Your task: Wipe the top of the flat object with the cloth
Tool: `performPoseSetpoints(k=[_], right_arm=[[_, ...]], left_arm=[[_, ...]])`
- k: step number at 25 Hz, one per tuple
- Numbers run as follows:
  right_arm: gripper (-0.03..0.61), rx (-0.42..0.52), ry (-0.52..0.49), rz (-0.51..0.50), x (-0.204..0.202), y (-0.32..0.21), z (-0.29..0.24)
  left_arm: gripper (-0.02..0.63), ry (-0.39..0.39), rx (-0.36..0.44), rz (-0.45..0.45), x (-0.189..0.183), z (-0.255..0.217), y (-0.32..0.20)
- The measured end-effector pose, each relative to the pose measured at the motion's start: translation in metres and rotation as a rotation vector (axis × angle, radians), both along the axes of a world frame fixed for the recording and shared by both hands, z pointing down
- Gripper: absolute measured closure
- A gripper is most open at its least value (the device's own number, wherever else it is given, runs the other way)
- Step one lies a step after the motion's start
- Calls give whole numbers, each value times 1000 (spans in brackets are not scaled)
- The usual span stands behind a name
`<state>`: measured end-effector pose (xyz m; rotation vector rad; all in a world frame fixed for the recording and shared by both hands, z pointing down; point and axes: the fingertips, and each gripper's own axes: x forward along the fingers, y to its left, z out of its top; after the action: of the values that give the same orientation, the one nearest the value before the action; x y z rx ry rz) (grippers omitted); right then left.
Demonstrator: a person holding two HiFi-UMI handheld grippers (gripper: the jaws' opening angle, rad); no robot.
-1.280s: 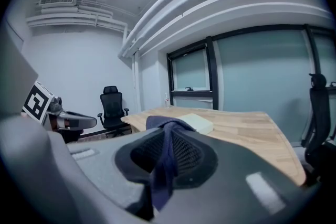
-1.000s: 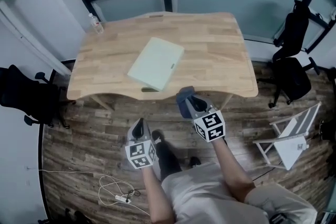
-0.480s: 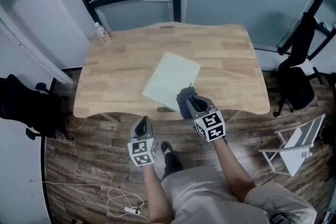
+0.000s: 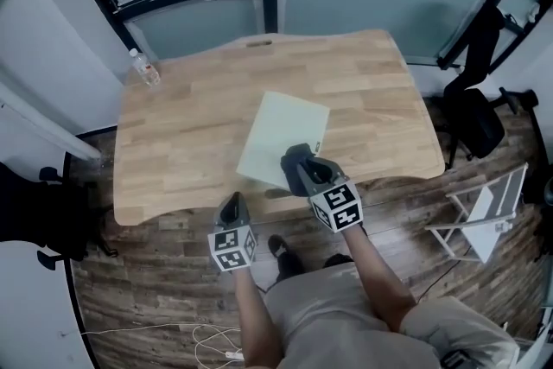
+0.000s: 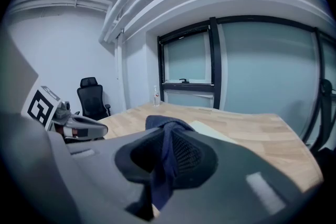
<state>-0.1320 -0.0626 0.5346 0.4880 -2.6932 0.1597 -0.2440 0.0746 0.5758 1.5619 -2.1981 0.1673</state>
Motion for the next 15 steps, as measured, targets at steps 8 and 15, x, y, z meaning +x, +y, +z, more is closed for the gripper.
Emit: performPoseSetpoints(k=[8,15], right_arm=[[534,10,48,-20,-29,16,21],[534,7,51,-40,-50,0,27]], left_arm=[[605,51,-34,73,-19,36,-17],[606,58,-51,145,-24,46,-51]])
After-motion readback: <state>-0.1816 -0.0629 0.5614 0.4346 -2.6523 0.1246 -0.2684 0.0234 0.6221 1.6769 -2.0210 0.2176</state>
